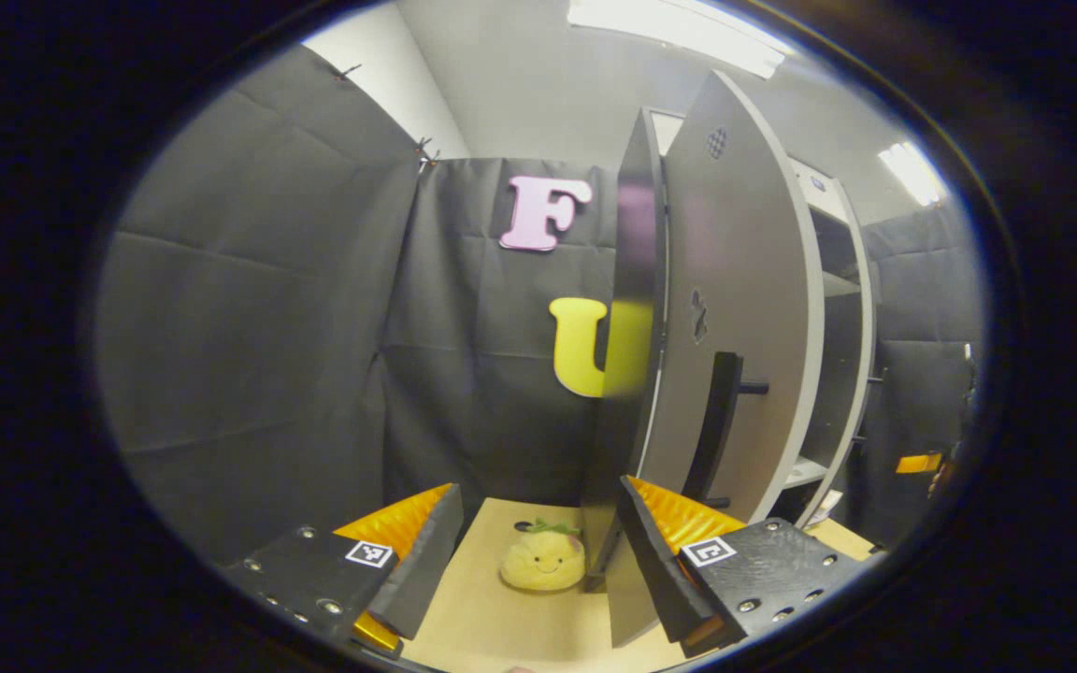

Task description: Grab one shoe with the right hand and put it into the shoe cabinet, grab the other shoe with the left hand and put it into the shoe cabinet; then close the right door with the right hand and the left door with the left hand.

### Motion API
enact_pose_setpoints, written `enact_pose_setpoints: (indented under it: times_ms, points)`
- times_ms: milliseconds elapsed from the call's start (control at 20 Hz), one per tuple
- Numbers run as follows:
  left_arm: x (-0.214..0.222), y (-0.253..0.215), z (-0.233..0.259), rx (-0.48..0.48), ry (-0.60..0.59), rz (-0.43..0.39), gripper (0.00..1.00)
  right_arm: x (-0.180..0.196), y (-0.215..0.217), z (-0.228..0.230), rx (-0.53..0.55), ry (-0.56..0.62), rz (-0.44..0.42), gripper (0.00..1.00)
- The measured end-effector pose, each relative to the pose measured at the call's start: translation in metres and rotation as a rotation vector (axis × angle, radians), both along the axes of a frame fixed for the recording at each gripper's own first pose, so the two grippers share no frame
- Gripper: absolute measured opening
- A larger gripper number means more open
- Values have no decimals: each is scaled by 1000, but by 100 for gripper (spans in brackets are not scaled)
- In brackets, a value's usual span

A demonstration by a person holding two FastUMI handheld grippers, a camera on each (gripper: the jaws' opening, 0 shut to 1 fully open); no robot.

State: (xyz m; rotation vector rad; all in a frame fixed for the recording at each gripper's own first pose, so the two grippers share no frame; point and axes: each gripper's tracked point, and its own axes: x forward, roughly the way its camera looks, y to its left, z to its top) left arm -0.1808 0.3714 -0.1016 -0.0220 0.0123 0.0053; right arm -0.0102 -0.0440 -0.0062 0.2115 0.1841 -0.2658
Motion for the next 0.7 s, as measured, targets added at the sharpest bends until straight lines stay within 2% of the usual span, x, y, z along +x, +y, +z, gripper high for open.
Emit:
enact_pose_setpoints:
  times_ms: [200,250,350,450,550,700]
  points:
    - [28,-17,7,73,-6,-75,95,-16,3,-7,-16,6,2,98]
    - [32,-20,10,86,-11,-80,95,-21,3,-10,-14,9,-2,98]
    - [44,-19,17,113,-19,-44,95,-32,3,-16,-7,13,-22,98]
    - [45,-42,21,107,-16,-100,95,-44,-1,-24,15,22,-49,98]
    - [53,-44,22,119,-24,-86,90,-58,-8,-29,36,14,-101,97]
    - [43,-45,14,79,-11,-56,90,-78,-21,-22,27,-28,-176,97]
